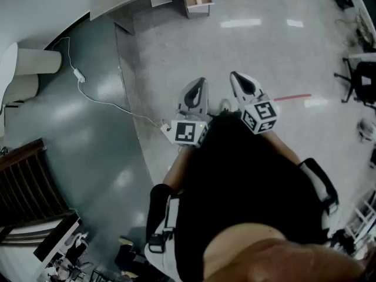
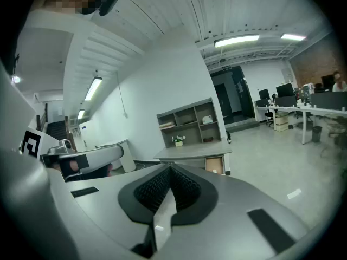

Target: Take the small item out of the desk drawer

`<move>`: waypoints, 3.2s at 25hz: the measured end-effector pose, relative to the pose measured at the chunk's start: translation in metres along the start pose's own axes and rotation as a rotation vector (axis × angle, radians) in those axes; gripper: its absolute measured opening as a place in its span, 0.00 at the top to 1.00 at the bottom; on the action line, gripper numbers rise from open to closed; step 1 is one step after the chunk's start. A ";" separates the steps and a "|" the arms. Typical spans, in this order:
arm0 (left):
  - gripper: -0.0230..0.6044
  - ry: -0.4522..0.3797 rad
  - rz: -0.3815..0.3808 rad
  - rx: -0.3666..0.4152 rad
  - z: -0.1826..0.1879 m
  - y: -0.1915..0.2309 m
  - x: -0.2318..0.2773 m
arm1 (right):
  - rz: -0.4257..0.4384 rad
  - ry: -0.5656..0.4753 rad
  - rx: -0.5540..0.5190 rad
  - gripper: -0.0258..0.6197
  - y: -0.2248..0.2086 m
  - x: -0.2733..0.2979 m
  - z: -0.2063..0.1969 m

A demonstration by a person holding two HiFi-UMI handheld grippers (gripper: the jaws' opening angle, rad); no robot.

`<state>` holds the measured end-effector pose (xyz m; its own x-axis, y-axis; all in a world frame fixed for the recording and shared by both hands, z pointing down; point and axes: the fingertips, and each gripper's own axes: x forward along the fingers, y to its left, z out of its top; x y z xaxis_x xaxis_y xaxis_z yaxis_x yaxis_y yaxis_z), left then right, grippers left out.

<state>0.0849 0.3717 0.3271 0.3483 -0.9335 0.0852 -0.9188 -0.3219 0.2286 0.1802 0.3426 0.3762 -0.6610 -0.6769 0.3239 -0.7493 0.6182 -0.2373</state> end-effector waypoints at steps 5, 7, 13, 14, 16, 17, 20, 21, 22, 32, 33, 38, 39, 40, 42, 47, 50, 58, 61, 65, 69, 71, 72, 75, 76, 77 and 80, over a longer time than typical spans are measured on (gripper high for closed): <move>0.97 -0.007 0.005 0.002 0.000 0.003 -0.005 | 0.007 0.002 -0.001 0.96 0.007 -0.001 0.000; 0.97 -0.002 0.006 -0.005 -0.001 0.005 -0.009 | 0.006 0.006 -0.003 0.96 0.011 -0.001 -0.001; 0.97 0.000 0.008 -0.013 -0.002 0.018 -0.017 | -0.003 -0.006 0.018 0.96 0.023 0.005 -0.003; 0.97 0.000 0.006 -0.014 -0.002 0.019 -0.019 | -0.006 -0.007 0.019 0.96 0.026 0.005 -0.003; 0.97 -0.003 0.002 -0.019 -0.003 0.024 -0.024 | -0.012 -0.006 0.015 0.96 0.032 0.006 -0.004; 0.97 -0.006 -0.001 -0.023 -0.003 0.027 -0.026 | -0.016 -0.005 0.011 0.96 0.035 0.008 -0.005; 0.97 -0.003 -0.009 -0.035 -0.007 0.034 -0.035 | -0.024 -0.003 -0.004 0.96 0.045 0.011 -0.010; 0.97 -0.003 -0.012 -0.037 -0.009 0.036 -0.037 | -0.025 -0.006 -0.011 0.96 0.048 0.012 -0.011; 0.97 -0.004 -0.016 -0.037 -0.010 0.038 -0.038 | -0.027 -0.009 -0.016 0.96 0.050 0.013 -0.012; 0.97 0.014 -0.001 -0.052 -0.017 0.056 -0.039 | -0.037 0.003 -0.023 0.96 0.053 0.029 -0.016; 0.97 0.012 0.001 -0.051 -0.016 0.059 -0.035 | -0.038 0.004 -0.021 0.96 0.050 0.035 -0.015; 0.97 0.018 0.026 -0.050 -0.012 0.078 -0.012 | -0.025 -0.006 -0.019 0.96 0.033 0.069 -0.004; 0.97 0.024 0.031 -0.049 -0.012 0.083 -0.005 | -0.023 -0.009 -0.018 0.96 0.030 0.076 -0.001; 0.97 0.031 0.035 -0.049 -0.010 0.088 0.002 | -0.020 -0.011 -0.016 0.96 0.026 0.085 0.004; 0.97 0.039 0.040 -0.043 -0.006 0.099 0.021 | -0.013 -0.014 -0.016 0.96 0.017 0.104 0.014; 0.97 0.044 0.044 -0.035 0.006 0.122 0.077 | 0.000 -0.011 -0.018 0.96 -0.016 0.151 0.038; 0.97 0.054 0.046 -0.031 0.012 0.134 0.116 | 0.003 -0.009 -0.011 0.96 -0.042 0.179 0.052; 0.97 0.075 0.083 -0.027 0.030 0.157 0.213 | 0.005 0.018 -0.002 0.96 -0.116 0.240 0.083; 0.97 0.078 0.107 -0.019 0.036 0.163 0.236 | 0.013 0.037 0.000 0.96 -0.136 0.257 0.092; 0.97 0.077 0.135 -0.030 0.039 0.171 0.257 | 0.024 0.046 -0.007 0.96 -0.155 0.277 0.097; 0.97 0.071 0.137 -0.024 0.041 0.186 0.275 | 0.010 0.061 -0.003 0.96 -0.168 0.300 0.097; 0.97 0.070 0.132 -0.022 0.041 0.195 0.284 | 0.009 0.060 -0.011 0.96 -0.172 0.311 0.099; 0.97 0.070 0.129 -0.026 0.041 0.199 0.290 | 0.002 0.065 -0.009 0.96 -0.175 0.317 0.099; 0.97 0.078 0.108 -0.036 0.039 0.212 0.311 | -0.024 0.078 -0.005 0.96 -0.186 0.335 0.099; 0.97 0.081 0.098 -0.039 0.038 0.218 0.318 | -0.032 0.079 -0.008 0.96 -0.189 0.342 0.101; 0.97 0.084 0.088 -0.044 0.038 0.224 0.325 | -0.041 0.079 -0.010 0.96 -0.191 0.349 0.102; 0.97 0.090 0.064 -0.049 0.044 0.248 0.344 | -0.069 0.086 0.000 0.96 -0.196 0.374 0.105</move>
<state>-0.0311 -0.0360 0.3708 0.3069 -0.9331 0.1874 -0.9302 -0.2524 0.2666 0.0759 -0.0741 0.4475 -0.6018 -0.6812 0.4169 -0.7931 0.5710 -0.2119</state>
